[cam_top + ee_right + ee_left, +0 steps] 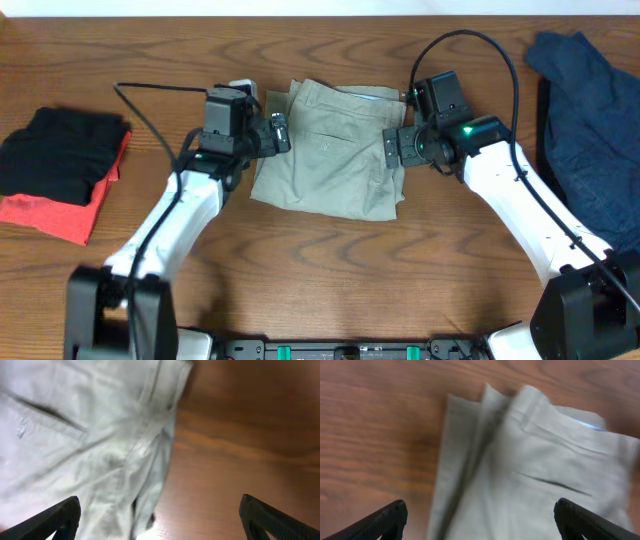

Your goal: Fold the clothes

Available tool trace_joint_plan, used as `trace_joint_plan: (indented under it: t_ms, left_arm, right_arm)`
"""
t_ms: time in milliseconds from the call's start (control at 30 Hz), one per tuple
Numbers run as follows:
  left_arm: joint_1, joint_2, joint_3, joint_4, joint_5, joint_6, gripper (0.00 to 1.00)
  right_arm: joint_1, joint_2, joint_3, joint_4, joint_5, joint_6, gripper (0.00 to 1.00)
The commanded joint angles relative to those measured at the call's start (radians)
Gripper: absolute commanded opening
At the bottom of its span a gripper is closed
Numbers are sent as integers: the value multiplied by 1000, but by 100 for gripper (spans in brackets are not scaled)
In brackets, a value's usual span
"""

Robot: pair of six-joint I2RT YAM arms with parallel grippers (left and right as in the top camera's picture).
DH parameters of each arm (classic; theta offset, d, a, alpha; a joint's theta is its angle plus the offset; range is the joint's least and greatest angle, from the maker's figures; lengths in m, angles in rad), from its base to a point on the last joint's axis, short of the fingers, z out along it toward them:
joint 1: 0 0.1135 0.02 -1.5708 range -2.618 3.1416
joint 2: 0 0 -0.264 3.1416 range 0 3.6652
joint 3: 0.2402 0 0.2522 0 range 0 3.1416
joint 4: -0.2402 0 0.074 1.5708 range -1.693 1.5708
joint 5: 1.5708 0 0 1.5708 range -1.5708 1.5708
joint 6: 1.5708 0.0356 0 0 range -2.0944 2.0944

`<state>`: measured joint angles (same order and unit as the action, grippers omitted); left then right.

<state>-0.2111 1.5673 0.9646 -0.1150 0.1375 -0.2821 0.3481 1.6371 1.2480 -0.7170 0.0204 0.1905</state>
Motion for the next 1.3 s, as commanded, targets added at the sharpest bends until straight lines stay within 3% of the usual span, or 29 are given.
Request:
trace_joint_plan:
  t_ms: [0,133,400,533,600,733,767,1000,1267]
  left_arm:
    - [14,106,4,29,-76,27,97]
    - [33,215,4,60,-18,27,98]
    - [23,347,4,68,389,27,98]
    - [2,376,4,56,420,27,89]
    - [-2,377,4,58,420,27,74]
    - [4,377,4,90,420,27,12]
    - [8,376,4,100,420,27,6]
    - [86,297,23,115,318,27,6]
    - [293,109,127,43,-44,47,6]
  right_arm:
    - [6,-6,13,-31,-66,22,99]
    - [6,-6,13,-77,-62,21,99]
    - [6,-6,13,-88,-63,22,99]
    - [6,-6,13,-89,-63,23,99]
    - [6,-6,13,-94,-63,26,99]
    - [6,-6,13,-107,-63,26,99]
    - [6,-6,13,-110,-62,26,99]
    - [5,-6,13,-114,-62,26,99]
    - [5,-6,13,-132,-62,26,99]
